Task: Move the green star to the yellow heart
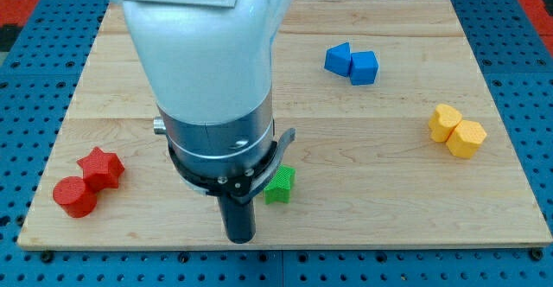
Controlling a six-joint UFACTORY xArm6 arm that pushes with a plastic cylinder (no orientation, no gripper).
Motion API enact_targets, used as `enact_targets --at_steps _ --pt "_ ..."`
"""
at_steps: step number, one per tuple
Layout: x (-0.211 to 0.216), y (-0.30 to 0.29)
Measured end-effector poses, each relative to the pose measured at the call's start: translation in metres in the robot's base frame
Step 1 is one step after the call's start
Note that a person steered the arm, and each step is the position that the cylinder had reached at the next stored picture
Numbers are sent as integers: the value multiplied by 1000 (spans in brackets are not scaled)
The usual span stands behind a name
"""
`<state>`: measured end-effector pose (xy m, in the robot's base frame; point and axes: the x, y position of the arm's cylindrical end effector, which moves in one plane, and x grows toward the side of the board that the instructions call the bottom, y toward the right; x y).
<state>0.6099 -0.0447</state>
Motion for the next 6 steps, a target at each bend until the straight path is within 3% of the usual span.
enact_targets --at_steps 6 --pt "-98 60"
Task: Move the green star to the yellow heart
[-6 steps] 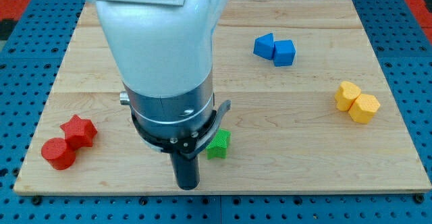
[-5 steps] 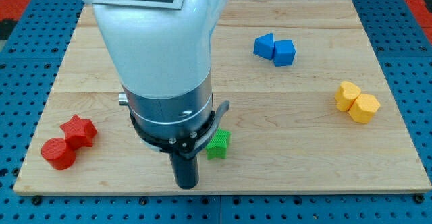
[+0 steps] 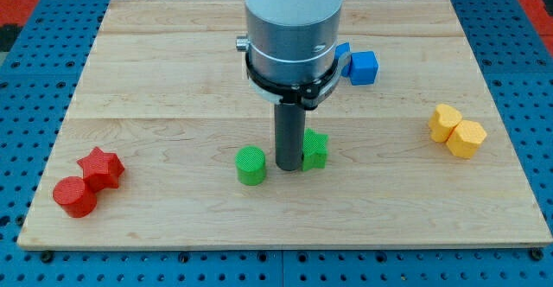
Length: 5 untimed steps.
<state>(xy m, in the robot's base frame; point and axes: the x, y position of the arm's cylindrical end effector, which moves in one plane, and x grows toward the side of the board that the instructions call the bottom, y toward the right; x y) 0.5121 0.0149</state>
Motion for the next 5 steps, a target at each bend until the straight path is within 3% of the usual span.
enact_targets --at_steps 5 --pt "-55 105"
